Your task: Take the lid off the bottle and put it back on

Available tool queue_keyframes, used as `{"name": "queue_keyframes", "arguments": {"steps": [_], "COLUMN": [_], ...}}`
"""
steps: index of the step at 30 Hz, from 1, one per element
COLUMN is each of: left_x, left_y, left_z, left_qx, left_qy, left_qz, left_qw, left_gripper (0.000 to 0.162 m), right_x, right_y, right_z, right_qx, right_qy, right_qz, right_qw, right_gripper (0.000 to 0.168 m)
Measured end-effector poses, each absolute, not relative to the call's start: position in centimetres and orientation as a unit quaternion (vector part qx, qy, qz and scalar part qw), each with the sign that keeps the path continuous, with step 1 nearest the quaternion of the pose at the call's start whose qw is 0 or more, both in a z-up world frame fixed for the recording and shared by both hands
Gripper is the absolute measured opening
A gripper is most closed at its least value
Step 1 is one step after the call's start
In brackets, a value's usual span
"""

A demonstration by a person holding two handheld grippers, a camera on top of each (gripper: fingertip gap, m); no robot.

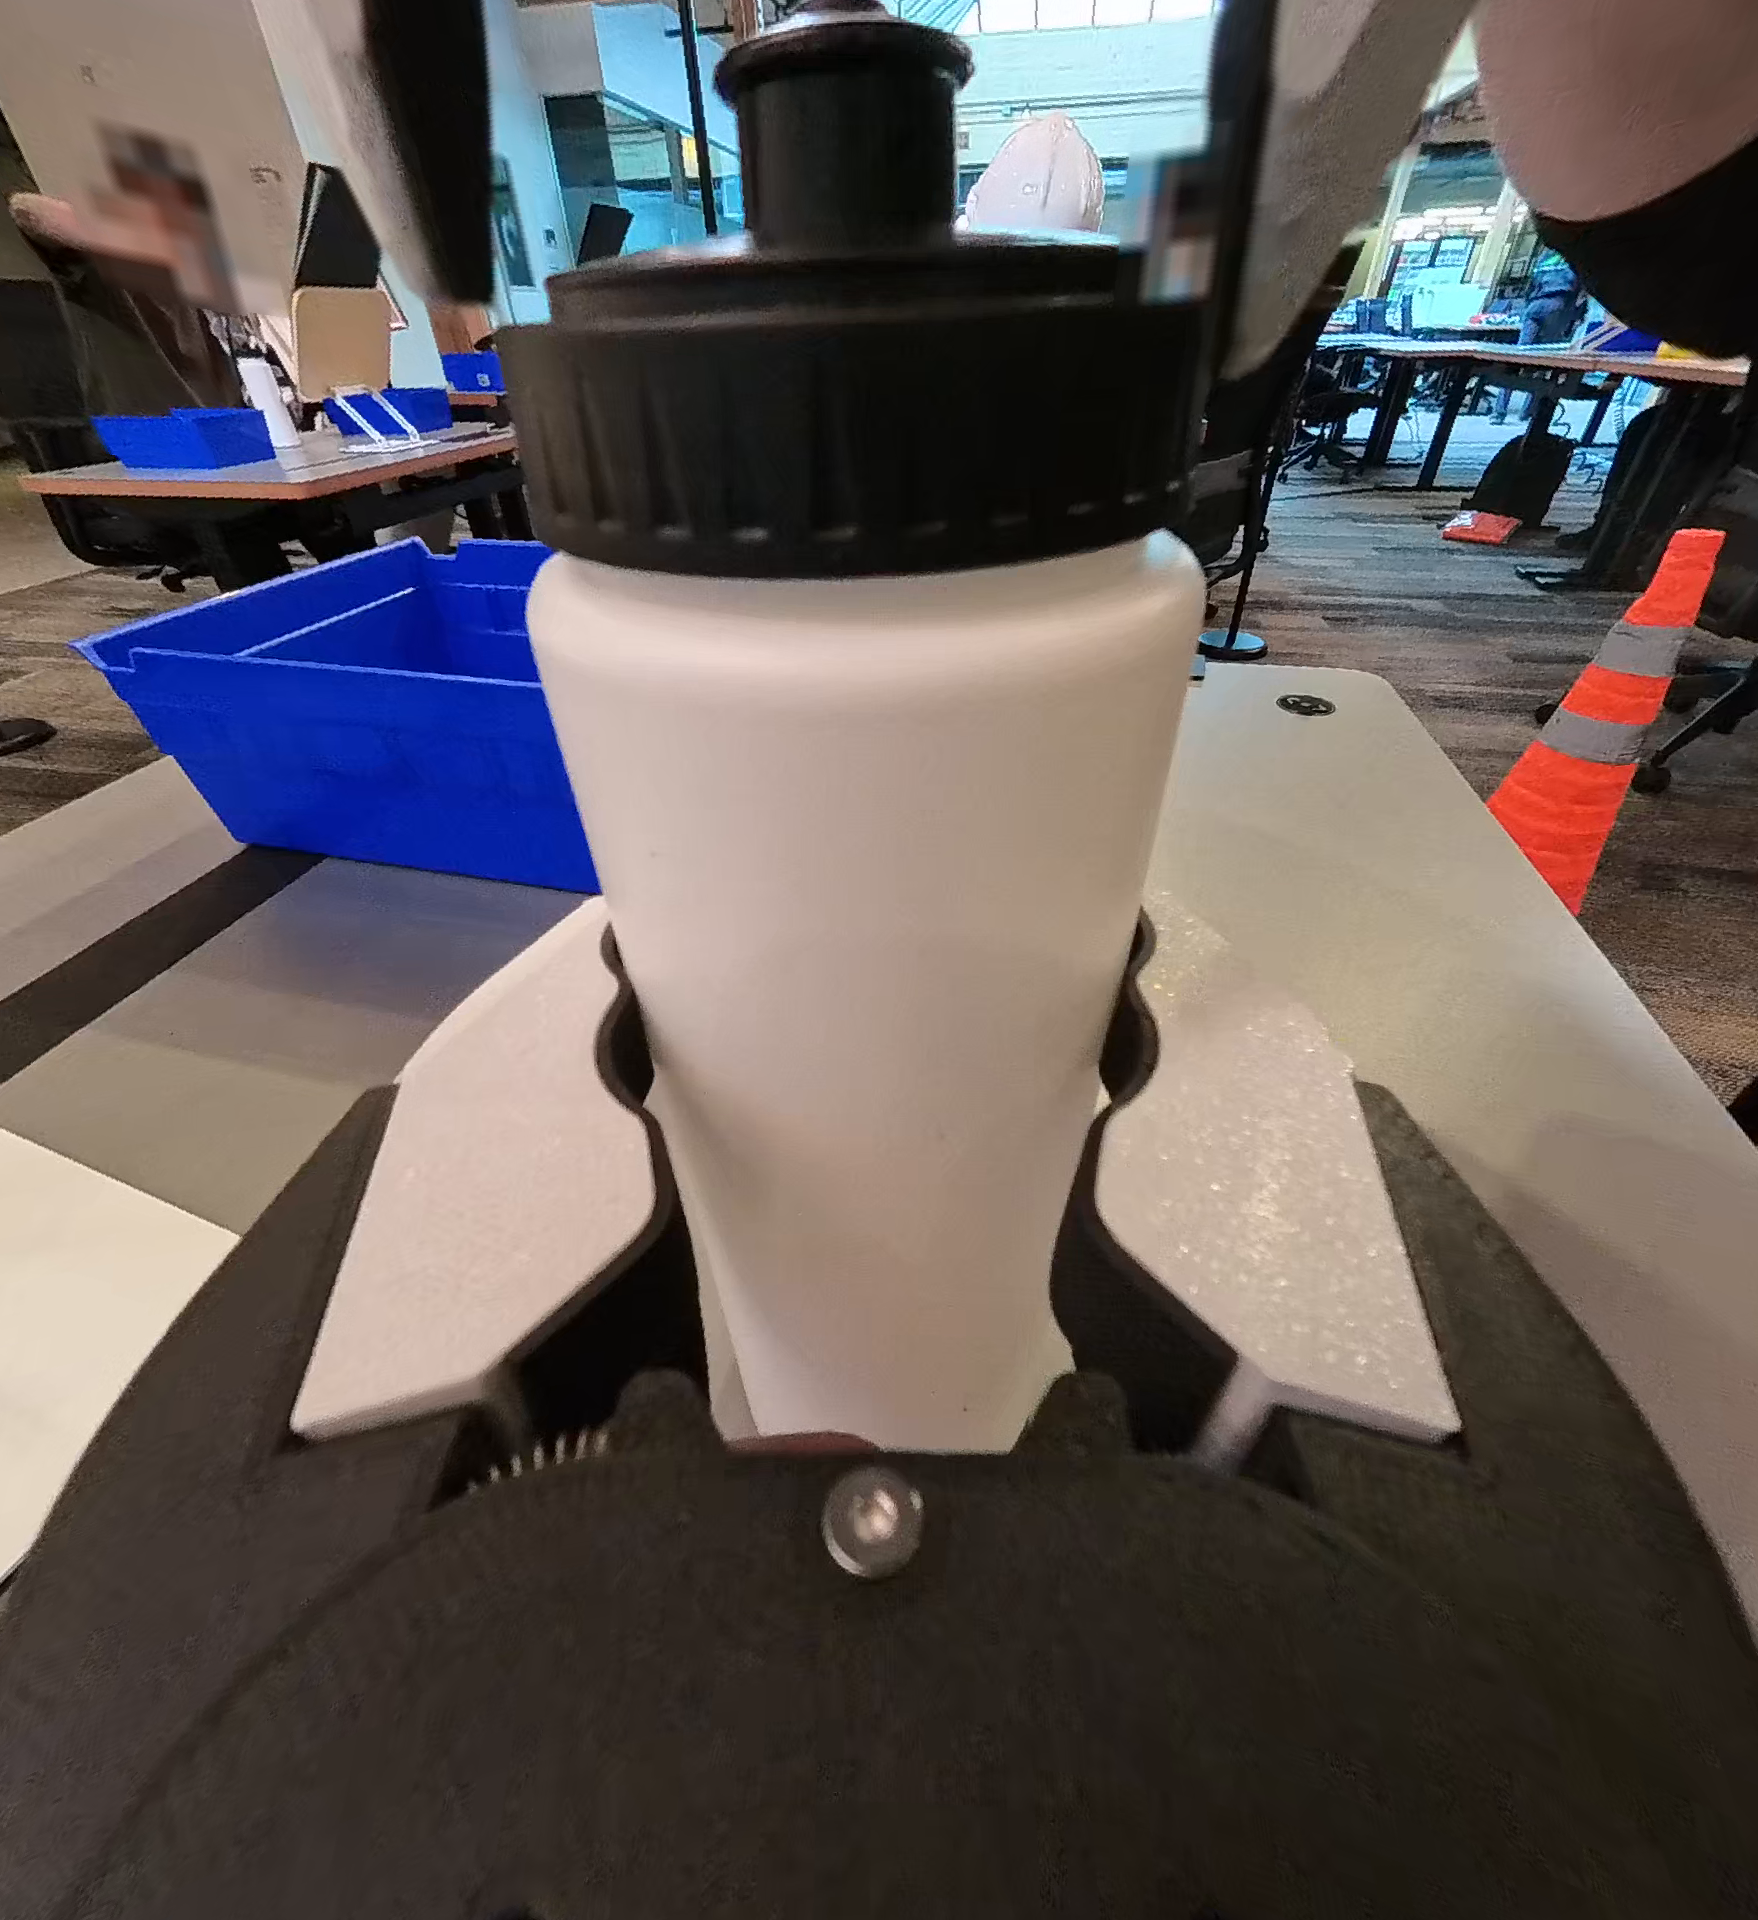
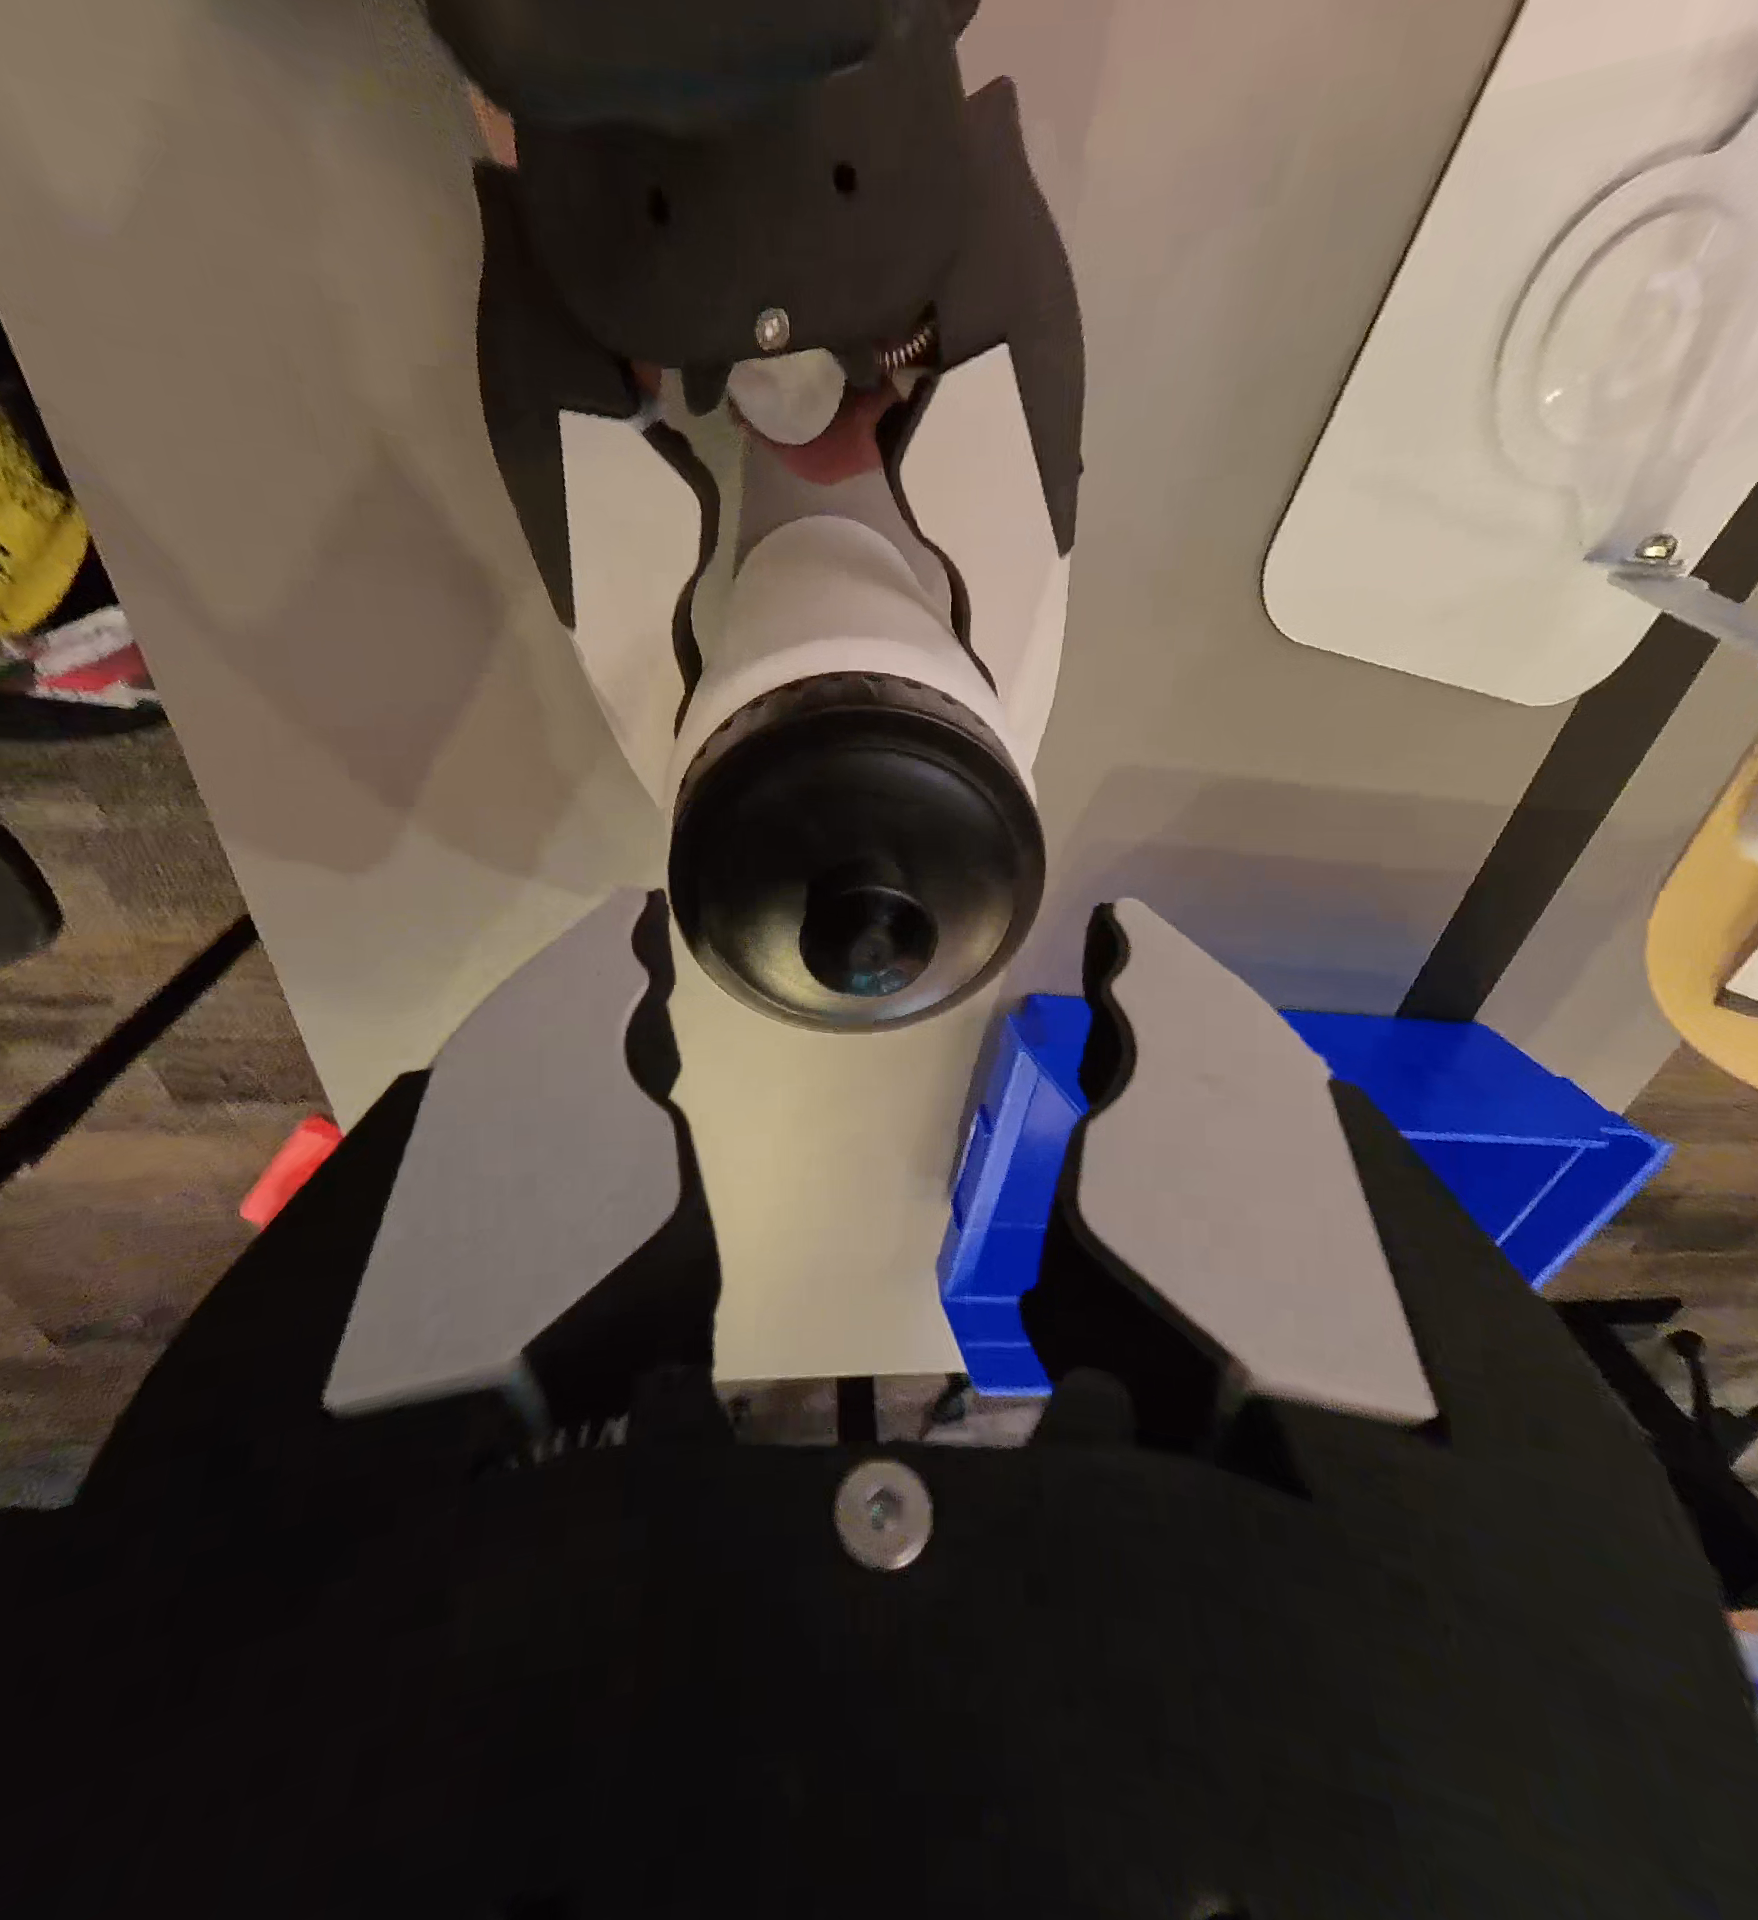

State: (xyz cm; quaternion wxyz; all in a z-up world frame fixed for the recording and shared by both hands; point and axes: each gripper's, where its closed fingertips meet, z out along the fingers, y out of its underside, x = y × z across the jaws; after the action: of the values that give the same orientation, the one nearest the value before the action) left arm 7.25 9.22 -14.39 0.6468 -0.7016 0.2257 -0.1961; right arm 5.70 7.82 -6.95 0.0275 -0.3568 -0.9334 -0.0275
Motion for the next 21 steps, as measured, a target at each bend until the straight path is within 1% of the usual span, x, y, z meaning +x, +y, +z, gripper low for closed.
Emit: {"name": "queue_keyframes", "arguments": {"steps": [1, 3, 5, 10, 13, 15, 17, 20, 21], "left_x": [7.25, 7.2, 7.17, 7.19, 7.36, 7.33, 7.34, 7.33, 7.34], "left_y": [9.22, 9.18, 9.15, 9.23, 9.22, 9.19, 9.19, 9.18, 9.19], "left_z": [-14.38, -14.38, -14.39, -14.38, -14.39, -14.4, -14.4, -14.41, -14.41], "left_qx": [-0.702, -0.701, -0.701, -0.702, -0.702, -0.702, -0.703, -0.702, -0.702], "left_qy": [0.226, 0.226, 0.226, 0.225, 0.227, 0.227, 0.227, 0.227, 0.227], "left_qz": [-0.196, -0.197, -0.197, -0.197, -0.195, -0.195, -0.194, -0.195, -0.195], "left_qw": [0.647, 0.647, 0.647, 0.646, 0.646, 0.646, 0.646, 0.646, 0.646], "left_gripper": [0.086, 0.086, 0.086, 0.086, 0.086, 0.086, 0.086, 0.086, 0.086], "right_x": [5.83, 6.0, 6.0, 6.25, 6.42, 6.39, 6.36, 6.24, 6.21], "right_y": [7.9, 7.53, 7.47, 7.36, 7.3, 7.32, 7.45, 7.59, 7.46], "right_z": [-7.21, -7.56, -7.57, -7.59, -7.63, -7.63, -7.62, -7.26, -7.13], "right_qx": [-0.353, -0.347, -0.362, -0.499, -0.53, -0.502, -0.465, -0.392, -0.37], "right_qy": [-0.935, -0.937, -0.932, -0.867, -0.848, -0.865, -0.885, -0.919, -0.929], "right_qz": [-0.032, -0.026, -0.022, -0.003, -0.007, -0.009, -0.012, -0.025, -0.026], "right_qw": [0.02, 0.003, 0.002, -0.014, -0.005, -0.005, 0.001, 0.018, 0.021], "right_gripper": [0.076, 0.069, 0.069, 0.069, 0.069, 0.07, 0.086, 0.081, 0.075]}}
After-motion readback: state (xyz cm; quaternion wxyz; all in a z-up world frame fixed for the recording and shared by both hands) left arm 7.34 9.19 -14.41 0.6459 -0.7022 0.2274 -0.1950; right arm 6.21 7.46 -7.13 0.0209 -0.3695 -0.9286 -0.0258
